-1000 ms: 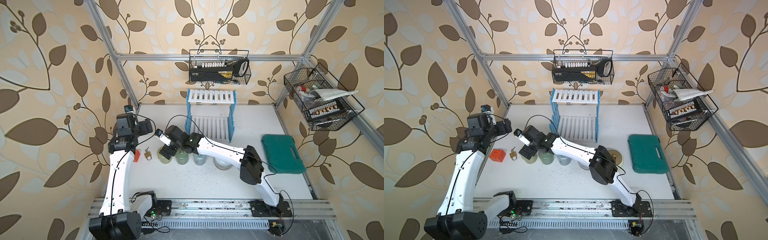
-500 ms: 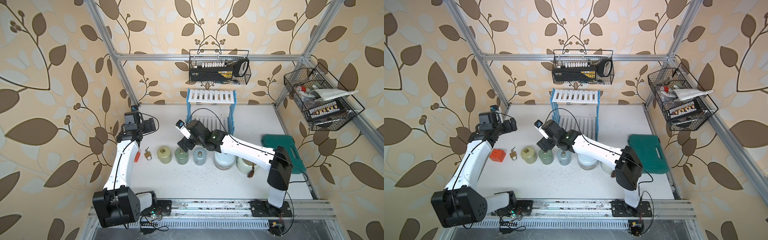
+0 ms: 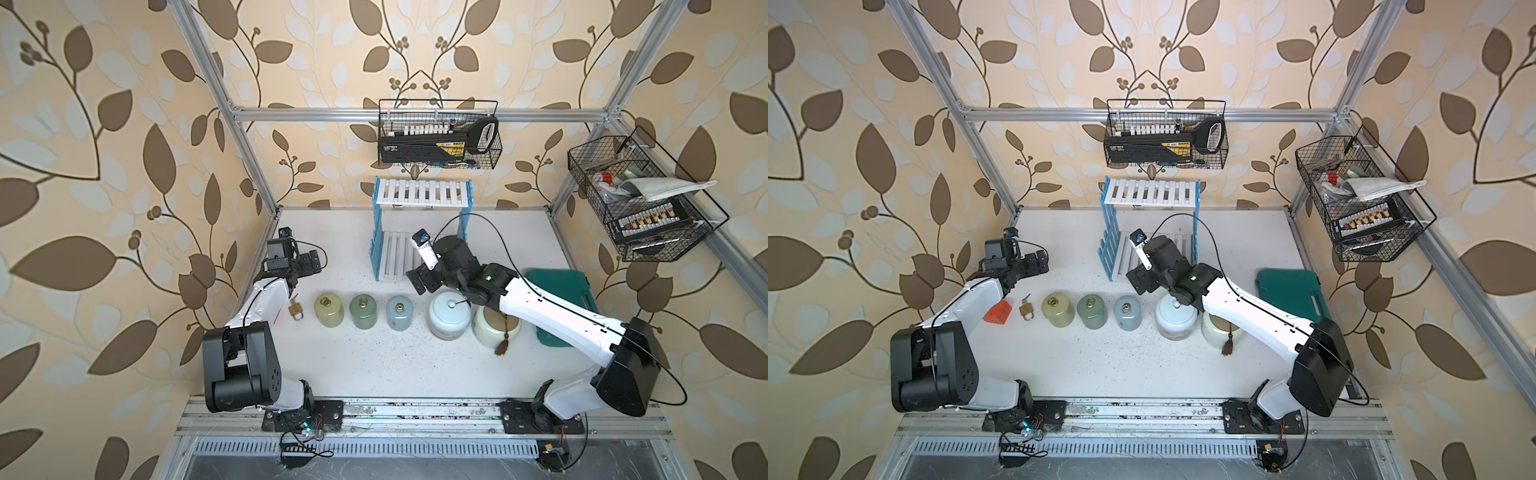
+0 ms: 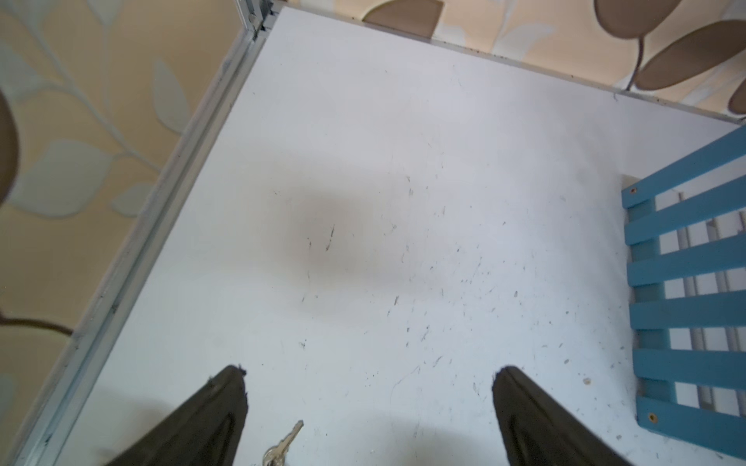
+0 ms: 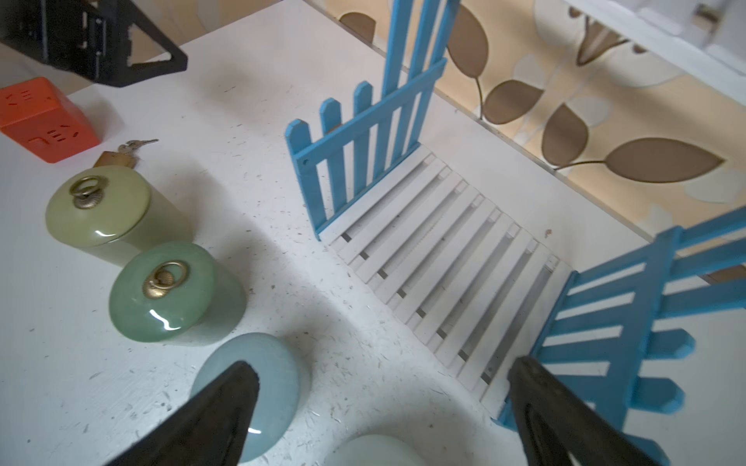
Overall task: Remove the tea canisters from the shelf
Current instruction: Reset both arms
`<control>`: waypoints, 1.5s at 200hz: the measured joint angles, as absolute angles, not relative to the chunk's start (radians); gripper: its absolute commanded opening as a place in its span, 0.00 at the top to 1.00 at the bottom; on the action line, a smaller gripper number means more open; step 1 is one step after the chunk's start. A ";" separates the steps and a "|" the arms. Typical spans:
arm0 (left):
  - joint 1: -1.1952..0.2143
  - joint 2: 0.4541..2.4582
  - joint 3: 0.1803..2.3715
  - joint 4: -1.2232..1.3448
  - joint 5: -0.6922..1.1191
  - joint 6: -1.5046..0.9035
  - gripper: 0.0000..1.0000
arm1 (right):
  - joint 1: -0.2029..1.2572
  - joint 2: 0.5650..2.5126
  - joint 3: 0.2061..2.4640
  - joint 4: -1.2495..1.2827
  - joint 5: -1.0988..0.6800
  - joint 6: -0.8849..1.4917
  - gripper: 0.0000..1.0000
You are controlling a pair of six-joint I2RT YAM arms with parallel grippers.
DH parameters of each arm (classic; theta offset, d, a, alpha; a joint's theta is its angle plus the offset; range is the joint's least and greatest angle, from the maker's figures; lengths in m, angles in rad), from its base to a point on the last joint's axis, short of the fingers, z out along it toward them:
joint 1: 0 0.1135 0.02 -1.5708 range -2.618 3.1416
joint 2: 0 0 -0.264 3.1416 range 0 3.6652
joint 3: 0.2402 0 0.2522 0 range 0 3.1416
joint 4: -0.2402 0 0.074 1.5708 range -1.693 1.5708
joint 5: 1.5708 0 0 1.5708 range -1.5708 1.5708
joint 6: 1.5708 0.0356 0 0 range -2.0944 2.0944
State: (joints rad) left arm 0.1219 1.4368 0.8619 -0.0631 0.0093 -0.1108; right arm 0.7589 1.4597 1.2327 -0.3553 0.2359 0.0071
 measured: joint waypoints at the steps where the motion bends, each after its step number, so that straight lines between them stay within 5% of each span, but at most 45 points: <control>1: 0.122 1.437 0.860 -0.061 0.010 -0.110 0.01 | 0.755 1.455 1.228 -0.355 0.236 0.007 0.01; 133: 0.122 1.493 0.727 0.247 0.036 -0.086 0.01 | 0.221 1.132 0.763 -0.112 0.266 -0.011 0.01; 300: 0.138 1.504 0.512 0.493 0.089 -0.077 0.01 | 0.115 1.338 0.437 0.506 0.371 -0.001 0.01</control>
State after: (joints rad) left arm 0.1383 1.5036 0.5121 0.4934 0.0891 -0.0769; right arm 0.1154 1.3376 0.4374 0.5064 0.3706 -0.0013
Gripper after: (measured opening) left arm 0.987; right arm 0.990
